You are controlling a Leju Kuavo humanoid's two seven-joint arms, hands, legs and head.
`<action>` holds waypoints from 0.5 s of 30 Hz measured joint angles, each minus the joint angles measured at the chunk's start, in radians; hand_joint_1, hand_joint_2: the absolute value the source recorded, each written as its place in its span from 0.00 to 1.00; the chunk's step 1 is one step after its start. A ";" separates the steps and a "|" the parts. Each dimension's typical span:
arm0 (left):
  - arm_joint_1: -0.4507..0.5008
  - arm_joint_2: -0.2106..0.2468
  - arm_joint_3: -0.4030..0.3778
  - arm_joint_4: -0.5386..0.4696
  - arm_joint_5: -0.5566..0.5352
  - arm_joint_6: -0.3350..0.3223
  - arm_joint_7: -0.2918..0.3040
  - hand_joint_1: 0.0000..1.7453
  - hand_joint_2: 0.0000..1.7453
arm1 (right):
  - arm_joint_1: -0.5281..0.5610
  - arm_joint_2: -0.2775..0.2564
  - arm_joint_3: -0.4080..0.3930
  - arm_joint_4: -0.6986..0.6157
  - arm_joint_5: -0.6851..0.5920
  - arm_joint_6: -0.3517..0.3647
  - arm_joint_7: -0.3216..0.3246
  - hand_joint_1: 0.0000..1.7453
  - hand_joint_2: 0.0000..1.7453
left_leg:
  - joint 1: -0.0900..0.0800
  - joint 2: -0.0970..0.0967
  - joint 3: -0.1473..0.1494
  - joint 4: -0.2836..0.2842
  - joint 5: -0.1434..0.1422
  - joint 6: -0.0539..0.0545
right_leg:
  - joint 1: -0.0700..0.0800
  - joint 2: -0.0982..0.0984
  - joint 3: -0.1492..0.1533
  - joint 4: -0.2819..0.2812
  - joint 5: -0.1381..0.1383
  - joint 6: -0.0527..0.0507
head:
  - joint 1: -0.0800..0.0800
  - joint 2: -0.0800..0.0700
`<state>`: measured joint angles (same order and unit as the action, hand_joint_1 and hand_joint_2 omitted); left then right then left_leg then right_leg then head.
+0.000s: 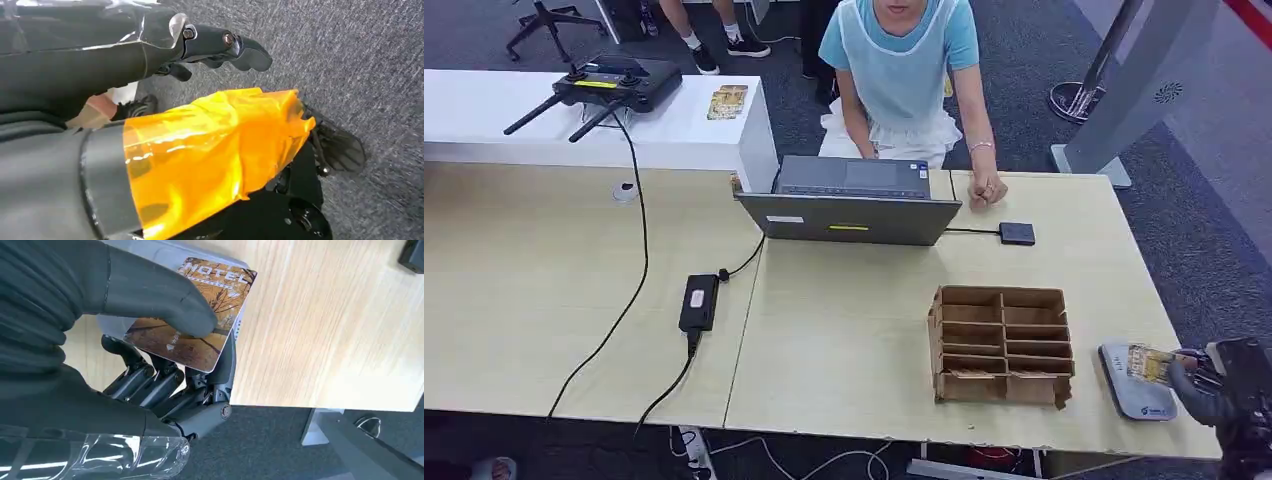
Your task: Pass the card to the sensor for recognition and then transmit it.
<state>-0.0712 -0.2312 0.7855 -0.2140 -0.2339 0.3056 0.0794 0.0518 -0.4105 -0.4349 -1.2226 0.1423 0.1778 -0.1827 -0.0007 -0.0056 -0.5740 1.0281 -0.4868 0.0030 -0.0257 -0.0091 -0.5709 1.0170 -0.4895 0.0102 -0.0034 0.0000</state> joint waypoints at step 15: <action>0.002 0.005 -0.073 0.001 -0.083 -0.007 0.021 0.00 0.00 | -0.044 -0.024 0.040 0.080 0.010 -0.040 0.006 1.00 1.00 | 0.000 0.000 0.000 0.000 0.000 0.000 | 0.000 0.000 0.000 0.000 0.000 0.000 | 0.000 0.000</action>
<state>-0.0691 -0.2258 0.7126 -0.2129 -0.3170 0.2987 0.1007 0.0076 -0.4349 -0.3945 -1.1425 0.1521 0.1381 -0.1762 -0.0007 -0.0055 -0.5741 1.0281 -0.4867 0.0030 -0.0257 -0.0088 -0.5710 1.0170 -0.4894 0.0103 -0.0038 0.0000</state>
